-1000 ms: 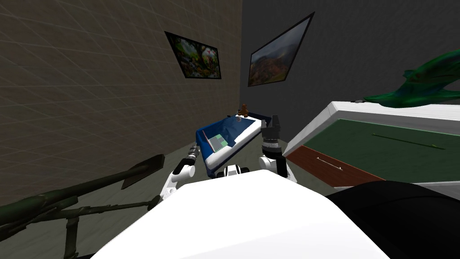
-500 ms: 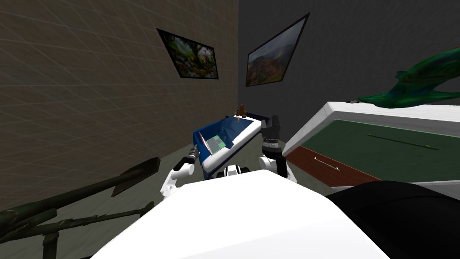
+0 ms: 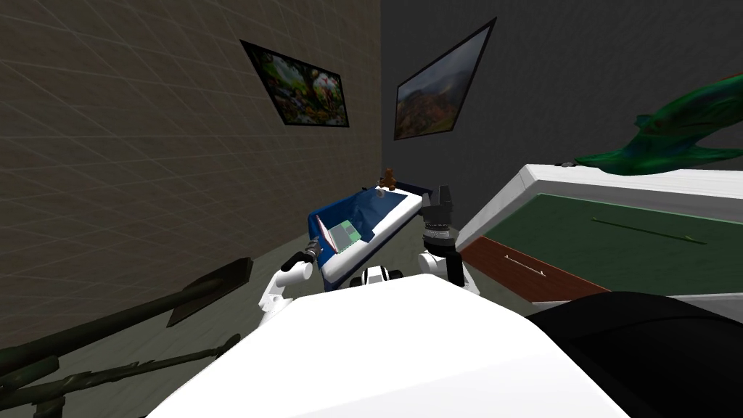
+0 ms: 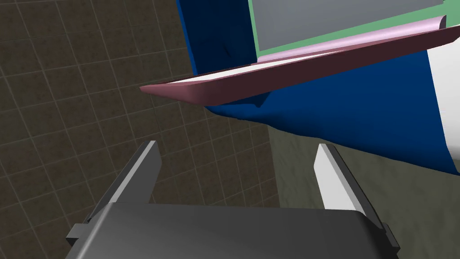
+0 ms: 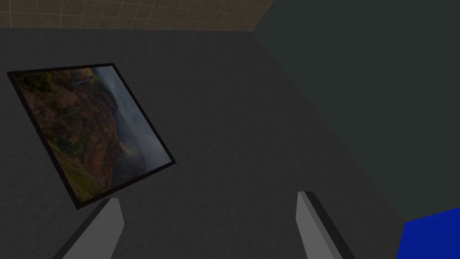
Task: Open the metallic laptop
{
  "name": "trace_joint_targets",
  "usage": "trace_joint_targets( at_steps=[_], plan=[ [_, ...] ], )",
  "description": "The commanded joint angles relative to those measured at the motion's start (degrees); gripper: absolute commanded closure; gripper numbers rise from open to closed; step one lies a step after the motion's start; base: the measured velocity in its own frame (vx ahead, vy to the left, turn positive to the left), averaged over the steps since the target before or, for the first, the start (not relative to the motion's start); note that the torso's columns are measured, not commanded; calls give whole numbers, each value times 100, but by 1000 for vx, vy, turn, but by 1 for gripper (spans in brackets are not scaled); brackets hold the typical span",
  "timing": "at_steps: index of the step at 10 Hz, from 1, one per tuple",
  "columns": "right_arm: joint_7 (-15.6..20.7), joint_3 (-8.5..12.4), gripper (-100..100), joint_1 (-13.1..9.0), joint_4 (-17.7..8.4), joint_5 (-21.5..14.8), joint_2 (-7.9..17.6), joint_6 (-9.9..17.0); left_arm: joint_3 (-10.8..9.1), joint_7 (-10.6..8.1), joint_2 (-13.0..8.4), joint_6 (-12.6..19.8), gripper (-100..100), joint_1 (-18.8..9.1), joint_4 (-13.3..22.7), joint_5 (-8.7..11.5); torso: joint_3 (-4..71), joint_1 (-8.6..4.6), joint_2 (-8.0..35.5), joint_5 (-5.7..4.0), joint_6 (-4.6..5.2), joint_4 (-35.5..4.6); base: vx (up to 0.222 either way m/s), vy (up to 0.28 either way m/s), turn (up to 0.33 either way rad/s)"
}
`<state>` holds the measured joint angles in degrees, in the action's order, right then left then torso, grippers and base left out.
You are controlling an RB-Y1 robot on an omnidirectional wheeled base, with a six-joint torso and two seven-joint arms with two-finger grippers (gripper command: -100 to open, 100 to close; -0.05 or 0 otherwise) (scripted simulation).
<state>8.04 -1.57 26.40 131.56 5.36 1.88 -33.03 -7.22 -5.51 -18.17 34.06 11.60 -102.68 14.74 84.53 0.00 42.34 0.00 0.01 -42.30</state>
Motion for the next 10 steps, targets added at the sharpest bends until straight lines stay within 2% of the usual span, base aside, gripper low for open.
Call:
trace_joint_targets(
  at_steps=[1, 2, 4, 5, 6, 7, 8, 10],
  plan=[
    [0, 0, 0, 0, 0, 0, 0, 0, -22, -65, -92, 285, -100, -77, 114, 74, 4, -5, -7, -2, -2, 2, 27, -41, 23],
    [0, 0, 0, 0, 0, 0, 0, 0, -18, -49, -82, 217, -100, -58, 91, 68, 4, 5, -5, 0, -3, 2, 7, -12, 11],
    [0, 1, 0, 0, 0, 0, 0, 0, -7, -30, -37, 73, -100, -143, 341, 18, 1, 9, -1, 3, -2, 1, 6, -7, 14],
    [0, 1, 0, 0, 0, 0, 1, 0, -13, -37, -52, 126, -100, -118, 269, 34, 2, 4, -3, 1, -1, 1, 0, 0, 0],
    [0, 1, 0, 0, 0, 0, 1, 0, -19, -54, -84, 236, 100, -60, 96, 71, 3, 1, -4, 0, -1, 1, -5, 6, -19],
    [0, 1, 0, 0, 0, 0, 1, 0, -16, -46, -64, 179, 100, -98, 179, 44, 3, 1, -3, 0, -1, 1, 0, 0, 0],
    [0, 1, 0, 0, 0, 0, 1, 0, -57, 54, -217, 363, 100, -32, 135, -123, 3, 0, -5, 0, -1, 2, 78, -126, 8],
    [0, -1, 0, 2, 1, 0, -2, 0, -98, 158, -369, 528, 100, 32, 106, -292, 23, -56, -36, -15, 3, 11, 115, -223, 26]
  ],
)
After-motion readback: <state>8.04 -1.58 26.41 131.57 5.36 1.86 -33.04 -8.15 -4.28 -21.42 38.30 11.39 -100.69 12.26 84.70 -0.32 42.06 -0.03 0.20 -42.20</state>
